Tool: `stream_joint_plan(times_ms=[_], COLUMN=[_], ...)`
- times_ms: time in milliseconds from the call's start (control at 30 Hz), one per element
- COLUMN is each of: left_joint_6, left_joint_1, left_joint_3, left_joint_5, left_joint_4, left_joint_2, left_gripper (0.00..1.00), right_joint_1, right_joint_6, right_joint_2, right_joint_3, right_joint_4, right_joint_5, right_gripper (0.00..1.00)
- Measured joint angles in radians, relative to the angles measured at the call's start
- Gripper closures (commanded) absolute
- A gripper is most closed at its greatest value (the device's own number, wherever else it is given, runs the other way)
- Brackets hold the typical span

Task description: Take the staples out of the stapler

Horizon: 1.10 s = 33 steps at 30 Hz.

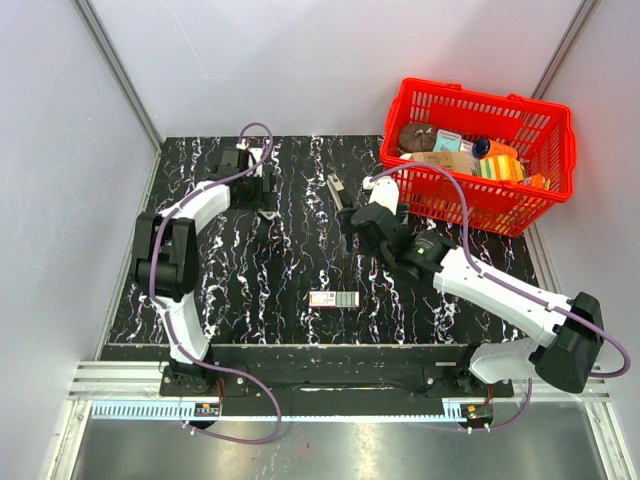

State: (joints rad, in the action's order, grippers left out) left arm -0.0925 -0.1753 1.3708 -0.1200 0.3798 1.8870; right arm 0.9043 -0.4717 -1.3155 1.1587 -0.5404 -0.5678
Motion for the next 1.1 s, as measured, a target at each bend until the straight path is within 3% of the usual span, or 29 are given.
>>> stream_joint_plan(times_ms=[400, 600, 867, 1100], left_joint_6=[-0.031, -0.031, -0.024, -0.005], left_joint_1=[0.0, 0.0, 0.0, -0.001], left_joint_3=[0.122, 0.127, 0.105, -0.119], left_joint_5=[0.027, 0.048, 0.063, 0.076], left_joint_4=[0.014, 0.017, 0.01, -0.007], left_joint_2=[0.135, 0.16, 0.15, -0.021], left_gripper=[0.21, 0.52, 0.62, 0.66], right_joint_1=[0.054, 0.058, 0.058, 0.059], right_joint_6=[0.048, 0.055, 0.056, 0.048], right_joint_2=[0.0, 0.0, 0.0, -0.001], right_joint_3=[0.0, -0.007, -0.009, -0.009], right_joint_4=[0.057, 0.077, 0.083, 0.084], right_joint_5=[0.002, 0.005, 0.012, 0.02], right_gripper=[0.01, 0.01, 0.02, 0.04])
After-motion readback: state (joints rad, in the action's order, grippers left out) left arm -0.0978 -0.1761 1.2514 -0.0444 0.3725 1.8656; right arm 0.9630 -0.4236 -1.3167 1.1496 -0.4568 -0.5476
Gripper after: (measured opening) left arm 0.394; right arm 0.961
